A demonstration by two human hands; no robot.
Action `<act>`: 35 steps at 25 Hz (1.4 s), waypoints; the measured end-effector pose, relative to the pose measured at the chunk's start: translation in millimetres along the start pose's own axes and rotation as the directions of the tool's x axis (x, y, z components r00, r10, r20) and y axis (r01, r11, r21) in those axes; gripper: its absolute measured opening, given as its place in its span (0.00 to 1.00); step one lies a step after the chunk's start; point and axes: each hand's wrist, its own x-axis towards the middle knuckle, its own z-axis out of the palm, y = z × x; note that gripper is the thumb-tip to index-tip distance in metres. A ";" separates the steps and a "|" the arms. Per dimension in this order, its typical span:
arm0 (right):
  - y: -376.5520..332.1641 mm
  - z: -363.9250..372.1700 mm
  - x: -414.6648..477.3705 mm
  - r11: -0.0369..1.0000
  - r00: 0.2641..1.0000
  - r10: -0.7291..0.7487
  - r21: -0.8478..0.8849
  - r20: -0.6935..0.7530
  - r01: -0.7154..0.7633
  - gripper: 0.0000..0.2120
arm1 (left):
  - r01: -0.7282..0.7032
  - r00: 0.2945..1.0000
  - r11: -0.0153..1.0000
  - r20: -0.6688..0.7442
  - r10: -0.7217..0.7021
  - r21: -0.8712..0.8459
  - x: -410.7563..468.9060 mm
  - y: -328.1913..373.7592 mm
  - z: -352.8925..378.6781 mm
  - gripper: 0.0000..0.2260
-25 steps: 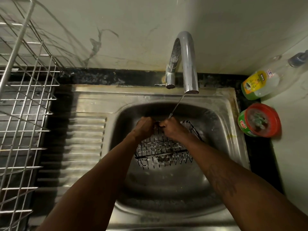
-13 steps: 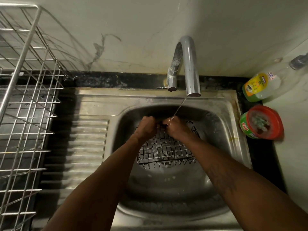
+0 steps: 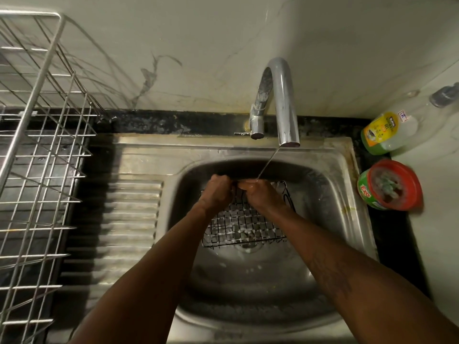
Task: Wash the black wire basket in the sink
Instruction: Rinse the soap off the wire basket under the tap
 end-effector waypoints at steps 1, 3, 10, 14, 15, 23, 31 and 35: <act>1.4 -5.4 1.1 0.999 1.000 0.010 0.037 0.006 -0.010 0.12 | 0.012 1.000 1.000 0.001 -0.012 0.005 -0.8 -2.9 -0.2 0.10; 15.9 -15.8 8.2 0.998 0.998 0.053 -0.022 0.028 -0.052 0.08 | 0.050 0.999 0.999 -0.001 -0.050 0.014 -2.6 -9.2 0.7 0.09; 17.2 -15.0 5.5 0.976 0.985 0.150 0.145 0.085 -0.161 0.15 | -0.001 1.000 0.998 0.025 0.000 0.062 -4.0 -11.1 7.8 0.09; 12.4 -7.9 5.5 0.988 0.991 0.067 0.133 0.119 -0.082 0.15 | -0.081 0.996 0.994 0.031 0.079 0.072 -2.9 -5.8 11.0 0.13; 15.8 -12.4 4.6 0.993 0.988 0.057 0.099 0.141 -0.072 0.13 | -0.074 0.996 0.995 0.055 0.070 0.072 -2.2 -6.3 10.5 0.11; 15.6 -4.9 2.1 0.991 0.988 0.133 -0.005 0.078 -0.133 0.13 | -0.070 0.996 0.993 0.065 0.063 0.098 -4.8 -13.5 15.8 0.10; 27.0 -10.6 7.1 0.982 0.978 0.173 0.055 0.114 -0.180 0.06 | -0.038 0.996 0.999 0.081 0.035 0.036 6.3 -8.2 17.5 0.08; 29.7 -16.9 7.7 0.969 0.968 0.173 0.143 0.182 -0.200 0.05 | -0.004 0.991 0.999 0.136 -0.003 0.052 11.2 -10.3 11.3 0.08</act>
